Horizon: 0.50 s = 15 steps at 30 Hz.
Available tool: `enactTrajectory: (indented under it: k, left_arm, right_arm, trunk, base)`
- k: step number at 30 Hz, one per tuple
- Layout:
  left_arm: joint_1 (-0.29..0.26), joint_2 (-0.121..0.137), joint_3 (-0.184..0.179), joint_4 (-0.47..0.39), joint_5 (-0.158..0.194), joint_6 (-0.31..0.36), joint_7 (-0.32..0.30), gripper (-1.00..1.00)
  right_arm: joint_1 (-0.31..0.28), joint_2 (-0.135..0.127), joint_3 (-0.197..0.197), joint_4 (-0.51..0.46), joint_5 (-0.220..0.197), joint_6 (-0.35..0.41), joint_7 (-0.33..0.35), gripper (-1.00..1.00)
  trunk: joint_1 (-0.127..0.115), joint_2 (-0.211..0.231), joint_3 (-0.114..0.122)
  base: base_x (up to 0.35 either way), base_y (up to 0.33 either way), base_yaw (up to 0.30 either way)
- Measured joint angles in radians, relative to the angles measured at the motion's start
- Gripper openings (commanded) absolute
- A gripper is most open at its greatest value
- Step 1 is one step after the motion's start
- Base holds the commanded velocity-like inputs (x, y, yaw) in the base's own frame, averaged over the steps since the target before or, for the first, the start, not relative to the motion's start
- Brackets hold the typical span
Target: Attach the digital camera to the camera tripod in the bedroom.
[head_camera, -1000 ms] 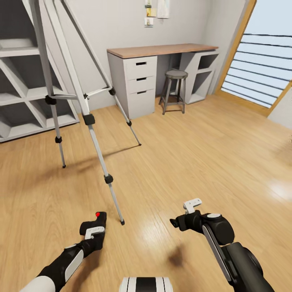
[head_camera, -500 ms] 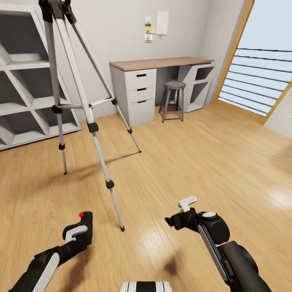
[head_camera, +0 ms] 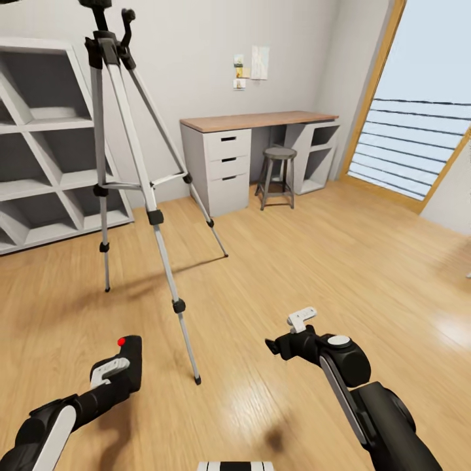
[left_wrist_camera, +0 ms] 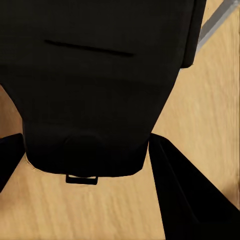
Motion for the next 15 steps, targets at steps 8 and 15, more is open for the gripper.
enactTrajectory:
  k: [8, 15]
  left_arm:
    - [0.025, -0.053, 0.018, -0.016, 0.0, 0.017, 0.022, -1.0]
    - [0.039, -0.069, 0.02, -0.006, 0.0, 0.017, 0.038, -1.0]
  right_arm:
    - [-0.007, 0.006, -0.001, 0.0, 0.0, -0.028, -0.003, 1.0]
    - [-0.02, 0.015, -0.001, 0.0, 0.0, -0.034, -0.004, 1.0]
  trunk:
    - [-0.004, 0.002, 0.031]
    - [-0.007, 0.004, 0.058]
  base:
    - [0.0, 0.0, 0.0]
    - [0.0, 0.0, 0.0]
